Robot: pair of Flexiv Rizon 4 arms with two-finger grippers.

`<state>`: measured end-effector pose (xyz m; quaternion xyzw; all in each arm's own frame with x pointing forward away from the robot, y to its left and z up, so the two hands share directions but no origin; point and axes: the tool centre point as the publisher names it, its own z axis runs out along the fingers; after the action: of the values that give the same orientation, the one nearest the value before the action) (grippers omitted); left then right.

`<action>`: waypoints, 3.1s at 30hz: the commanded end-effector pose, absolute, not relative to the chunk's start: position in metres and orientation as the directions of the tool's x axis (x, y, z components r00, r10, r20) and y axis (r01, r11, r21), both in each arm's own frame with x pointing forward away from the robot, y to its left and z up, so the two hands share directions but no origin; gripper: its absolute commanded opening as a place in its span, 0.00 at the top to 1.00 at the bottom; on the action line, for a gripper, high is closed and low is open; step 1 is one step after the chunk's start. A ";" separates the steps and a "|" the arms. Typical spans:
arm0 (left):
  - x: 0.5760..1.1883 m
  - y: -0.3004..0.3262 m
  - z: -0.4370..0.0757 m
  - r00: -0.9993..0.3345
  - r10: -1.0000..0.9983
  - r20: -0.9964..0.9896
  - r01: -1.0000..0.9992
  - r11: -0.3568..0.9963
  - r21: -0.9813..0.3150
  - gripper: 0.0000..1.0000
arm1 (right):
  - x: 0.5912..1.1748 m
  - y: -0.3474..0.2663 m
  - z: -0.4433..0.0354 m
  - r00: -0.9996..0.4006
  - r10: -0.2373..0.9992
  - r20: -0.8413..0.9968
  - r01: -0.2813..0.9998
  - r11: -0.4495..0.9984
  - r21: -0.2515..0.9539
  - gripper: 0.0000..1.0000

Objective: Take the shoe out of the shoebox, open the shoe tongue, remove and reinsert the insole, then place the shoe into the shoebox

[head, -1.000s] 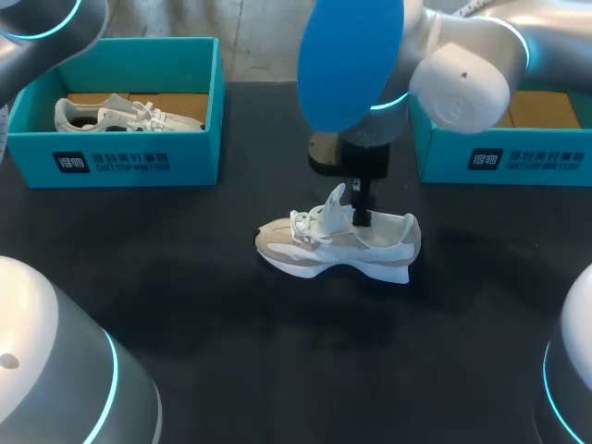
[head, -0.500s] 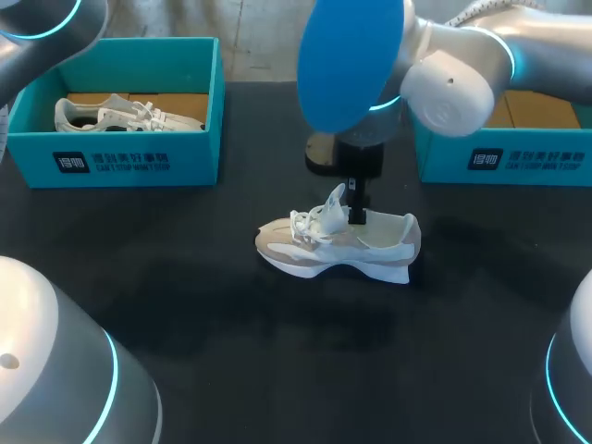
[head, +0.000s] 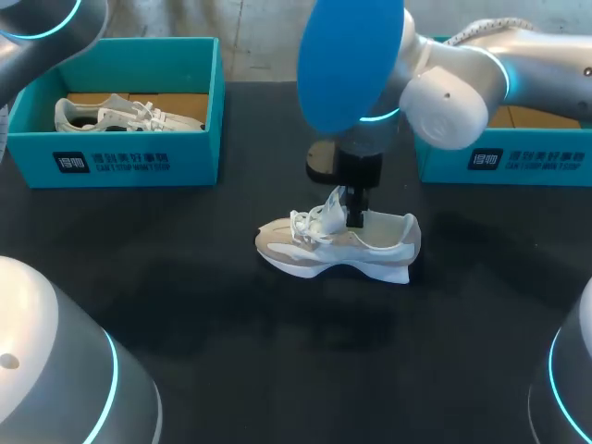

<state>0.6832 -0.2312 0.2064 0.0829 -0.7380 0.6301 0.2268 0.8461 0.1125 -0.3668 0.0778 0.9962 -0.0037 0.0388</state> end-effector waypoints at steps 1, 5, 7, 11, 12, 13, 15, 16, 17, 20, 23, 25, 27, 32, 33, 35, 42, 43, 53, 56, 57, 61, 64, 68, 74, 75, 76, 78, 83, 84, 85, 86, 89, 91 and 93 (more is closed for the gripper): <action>0.683 -0.231 0.206 -0.884 0.163 0.439 -0.408 0.193 -0.892 1.00 | 0.847 0.114 -0.369 -0.984 0.158 -0.080 0.158 0.987 -0.002 1.00; 0.683 -0.231 0.206 -0.884 0.163 0.439 -0.408 0.193 -0.892 1.00 | 0.846 0.113 -0.372 -0.983 0.164 -0.080 0.165 0.986 -0.001 1.00; 0.683 -0.231 0.206 -0.884 0.163 0.439 -0.408 0.193 -0.892 1.00 | 0.845 0.113 -0.372 -0.982 0.169 -0.081 0.170 0.985 0.000 1.00; 0.683 -0.231 0.206 -0.884 0.163 0.439 -0.408 0.193 -0.892 1.00 | 0.844 0.113 -0.372 -0.981 0.176 -0.086 0.177 0.984 0.001 1.00; 0.683 -0.231 0.206 -0.884 0.163 0.439 -0.408 0.193 -0.892 1.00 | 0.844 0.112 -0.371 -0.980 0.178 -0.088 0.179 0.984 0.001 1.00; 0.683 -0.231 0.206 -0.884 0.163 0.439 -0.408 0.193 -0.892 1.00 | 0.843 0.112 -0.371 -0.980 0.180 -0.090 0.181 0.984 0.000 1.00; 0.683 -0.231 0.206 -0.884 0.163 0.439 -0.408 0.193 -0.892 1.00 | 0.843 0.113 -0.370 -0.979 0.183 -0.093 0.184 0.983 -0.001 1.00; 0.683 -0.231 0.206 -0.884 0.163 0.439 -0.408 0.193 -0.892 1.00 | 0.843 0.113 -0.370 -0.978 0.185 -0.095 0.186 0.983 -0.002 1.00; 0.683 -0.231 0.206 -0.884 0.163 0.439 -0.408 0.193 -0.892 1.00 | 0.842 0.113 -0.369 -0.977 0.187 -0.098 0.188 0.982 -0.004 1.00; 0.683 -0.231 0.206 -0.884 0.163 0.439 -0.408 0.193 -0.892 1.00 | 0.841 0.114 -0.366 -0.976 0.192 -0.106 0.194 0.981 -0.010 1.00; 0.683 -0.231 0.206 -0.884 0.163 0.439 -0.408 0.193 -0.892 1.00 | 0.842 0.114 -0.362 -0.972 0.207 -0.115 0.211 0.977 -0.022 1.00; 0.683 -0.231 0.206 -0.884 0.163 0.439 -0.408 0.193 -0.892 1.00 | 0.841 0.115 -0.357 -0.968 0.222 -0.118 0.226 0.974 -0.026 1.00; 0.683 -0.231 0.206 -0.884 0.163 0.439 -0.408 0.193 -0.892 1.00 | 0.842 0.114 -0.352 -0.962 0.244 -0.124 0.249 0.968 -0.033 1.00; 0.683 -0.231 0.206 -0.884 0.163 0.439 -0.408 0.193 -0.892 1.00 | 0.839 0.114 -0.340 -0.944 0.304 -0.126 0.311 0.950 -0.041 1.00; 0.683 -0.231 0.206 -0.884 0.163 0.439 -0.408 0.193 -0.892 1.00 | 0.838 0.114 -0.339 -0.942 0.310 -0.127 0.317 0.948 -0.040 1.00; 0.683 -0.231 0.206 -0.884 0.163 0.439 -0.408 0.193 -0.892 1.00 | 0.837 0.113 -0.335 -0.928 0.350 -0.127 0.357 0.933 -0.041 1.00; 0.683 -0.231 0.206 -0.884 0.163 0.439 -0.408 0.193 -0.892 1.00 | 0.826 0.113 -0.324 -0.870 0.480 -0.114 0.486 0.873 -0.035 1.00; 0.683 -0.231 0.206 -0.884 0.163 0.439 -0.408 0.193 -0.892 1.00 | 0.824 0.113 -0.323 -0.857 0.505 -0.107 0.510 0.859 -0.032 1.00; 0.683 -0.231 0.206 -0.884 0.163 0.439 -0.408 0.193 -0.892 1.00 | 0.793 0.116 -0.311 -0.653 0.755 -0.060 0.756 0.655 0.012 1.00; 0.683 -0.231 0.206 -0.884 0.163 0.439 -0.408 0.193 -0.892 1.00 | 0.786 0.117 -0.308 -0.574 0.818 -0.040 0.817 0.576 0.036 1.00; 0.683 -0.231 0.206 -0.884 0.163 0.439 -0.408 0.193 -0.892 1.00 | 0.784 0.118 -0.307 -0.551 0.834 -0.033 0.833 0.552 0.041 1.00; 0.683 -0.231 0.206 -0.884 0.163 0.439 -0.408 0.193 -0.892 1.00 | 0.779 0.120 -0.300 -0.476 0.879 -0.014 0.877 0.476 0.068 1.00; 0.683 -0.231 0.206 -0.884 0.163 0.439 -0.408 0.193 -0.892 1.00 | 0.776 0.126 -0.293 -0.399 0.917 0.023 0.909 0.391 0.146 1.00; 0.683 -0.231 0.206 -0.884 0.163 0.439 -0.408 0.193 -0.892 1.00 | 0.776 0.135 -0.289 -0.384 0.922 0.047 0.906 0.366 0.211 1.00; 0.683 -0.231 0.206 -0.884 0.163 0.439 -0.408 0.193 -0.892 1.00 | 0.776 0.135 -0.289 -0.384 0.922 0.047 0.906 0.366 0.211 1.00; 0.683 -0.231 0.206 -0.884 0.163 0.439 -0.408 0.193 -0.892 1.00 | 0.776 0.135 -0.289 -0.384 0.922 0.047 0.906 0.366 0.211 1.00; 0.683 -0.231 0.206 -0.884 0.163 0.439 -0.408 0.193 -0.892 1.00 | 0.776 0.135 -0.289 -0.384 0.922 0.047 0.906 0.366 0.211 1.00; 0.683 -0.231 0.206 -0.884 0.163 0.439 -0.408 0.193 -0.892 1.00 | 0.776 0.135 -0.289 -0.384 0.922 0.047 0.906 0.366 0.211 1.00; 0.683 -0.231 0.206 -0.884 0.163 0.439 -0.408 0.193 -0.892 1.00 | 0.776 0.135 -0.289 -0.384 0.922 0.047 0.906 0.366 0.211 1.00; 0.683 -0.231 0.206 -0.884 0.163 0.439 -0.408 0.193 -0.892 1.00 | 0.777 0.136 -0.291 -0.369 0.926 0.073 0.917 0.350 0.192 1.00; 0.683 -0.231 0.206 -0.884 0.163 0.439 -0.408 0.193 -0.892 1.00 | 0.777 0.136 -0.292 -0.323 0.939 0.115 0.937 0.300 0.181 1.00; 0.683 -0.231 0.206 -0.884 0.163 0.439 -0.408 0.193 -0.892 1.00 | 0.777 0.136 -0.293 -0.298 0.944 0.144 0.947 0.272 0.173 1.00; 0.683 -0.231 0.206 -0.884 0.163 0.439 -0.408 0.193 -0.892 1.00 | 0.773 0.135 -0.294 -0.205 0.955 0.214 0.973 0.175 0.149 1.00; 0.683 -0.231 0.206 -0.884 0.163 0.439 -0.408 0.193 -0.892 1.00 | 0.770 0.134 -0.295 -0.167 0.956 0.242 0.982 0.139 0.128 1.00; 0.683 -0.231 0.206 -0.884 0.163 0.439 -0.408 0.193 -0.892 1.00 | 0.766 0.133 -0.298 -0.114 0.946 0.304 0.990 0.084 0.110 1.00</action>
<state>0.6832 -0.2312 0.2064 0.0829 -0.7380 0.6301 0.2268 0.7699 0.1419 -0.2923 0.6425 0.7570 0.1119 -0.0392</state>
